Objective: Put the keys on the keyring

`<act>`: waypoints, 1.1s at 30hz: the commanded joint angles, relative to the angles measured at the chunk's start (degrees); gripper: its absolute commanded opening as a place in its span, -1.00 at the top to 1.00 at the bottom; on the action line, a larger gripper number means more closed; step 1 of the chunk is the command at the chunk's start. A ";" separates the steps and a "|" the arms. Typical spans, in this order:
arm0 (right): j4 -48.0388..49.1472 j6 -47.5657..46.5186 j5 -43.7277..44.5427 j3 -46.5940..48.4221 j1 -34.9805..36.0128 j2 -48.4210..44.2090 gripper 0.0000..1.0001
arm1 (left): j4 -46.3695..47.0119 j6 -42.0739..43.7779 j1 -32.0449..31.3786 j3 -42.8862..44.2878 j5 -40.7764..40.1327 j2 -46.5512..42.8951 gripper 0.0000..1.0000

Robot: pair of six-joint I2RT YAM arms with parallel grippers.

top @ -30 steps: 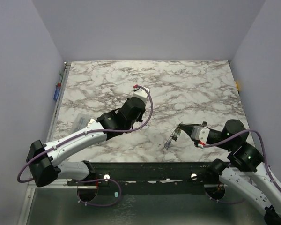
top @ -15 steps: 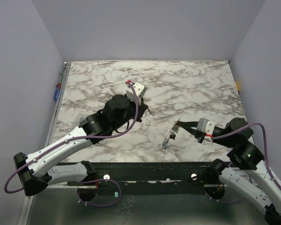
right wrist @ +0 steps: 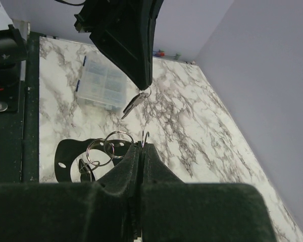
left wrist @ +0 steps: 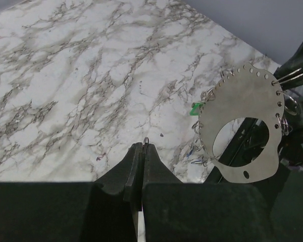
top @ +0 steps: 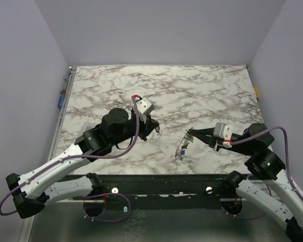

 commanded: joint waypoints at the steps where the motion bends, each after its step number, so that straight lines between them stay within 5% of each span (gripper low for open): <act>1: -0.49 2.24 -4.19 3.41 0.09 1.74 0.99 | 0.61 11.93 -0.34 2.70 7.96 1.65 1.00; 21: -3.74 4.62 -11.41 5.54 0.08 6.47 0.99 | 4.33 44.17 -0.37 3.09 25.08 6.71 1.00; 33: -3.96 3.21 -15.13 4.23 0.08 7.69 0.99 | 7.14 44.35 -0.37 1.90 28.40 5.91 1.00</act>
